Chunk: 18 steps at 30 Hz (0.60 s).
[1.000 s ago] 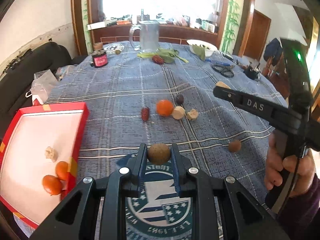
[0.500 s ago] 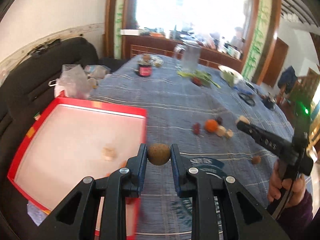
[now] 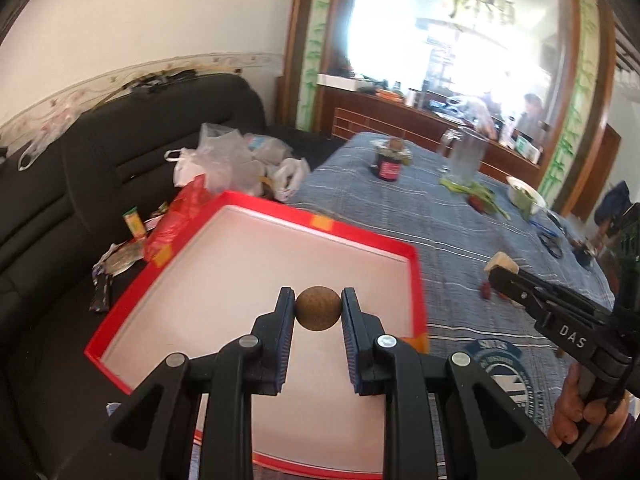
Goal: Organize fruits
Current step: 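Carry the nut into the tray and open the left tool while the right drops the cube there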
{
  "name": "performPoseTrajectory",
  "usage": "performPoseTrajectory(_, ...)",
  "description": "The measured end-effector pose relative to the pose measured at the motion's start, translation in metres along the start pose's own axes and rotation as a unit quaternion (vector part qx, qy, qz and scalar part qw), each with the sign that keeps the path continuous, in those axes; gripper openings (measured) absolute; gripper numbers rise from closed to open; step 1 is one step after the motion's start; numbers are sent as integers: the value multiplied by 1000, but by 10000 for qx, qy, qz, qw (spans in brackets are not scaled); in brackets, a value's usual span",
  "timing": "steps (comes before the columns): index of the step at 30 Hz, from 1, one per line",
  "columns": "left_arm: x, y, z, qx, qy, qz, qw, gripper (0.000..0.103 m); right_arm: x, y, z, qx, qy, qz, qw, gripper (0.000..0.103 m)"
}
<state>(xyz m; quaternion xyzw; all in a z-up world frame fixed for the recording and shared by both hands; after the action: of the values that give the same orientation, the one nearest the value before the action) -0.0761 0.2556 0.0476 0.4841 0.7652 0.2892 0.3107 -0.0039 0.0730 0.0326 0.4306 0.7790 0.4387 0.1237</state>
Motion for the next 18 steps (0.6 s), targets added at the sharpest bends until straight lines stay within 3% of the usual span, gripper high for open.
performPoseTrajectory(9, 42, -4, 13, 126, 276, -267, 9992, 22, 65, 14, 29, 175, 259, -546, 9980, 32)
performPoseTrajectory(18, 65, -10, 26, 275, 467, -383, 9978, 22, 103, 1, 65, 572, 465, -742, 9945, 32)
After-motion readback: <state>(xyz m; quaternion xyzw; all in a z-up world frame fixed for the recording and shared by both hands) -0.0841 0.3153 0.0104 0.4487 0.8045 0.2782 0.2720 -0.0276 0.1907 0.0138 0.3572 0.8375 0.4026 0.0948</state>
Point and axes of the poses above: each gripper's, at about its wrist camera, not at the fingertips, and z roughly the way its jaws point, x to its left, y to its top, the point moved 8 cm from there along z, roughly the way its jaws point, and after that the axes turned 5 degrees about -z, right-handed, at the moved point
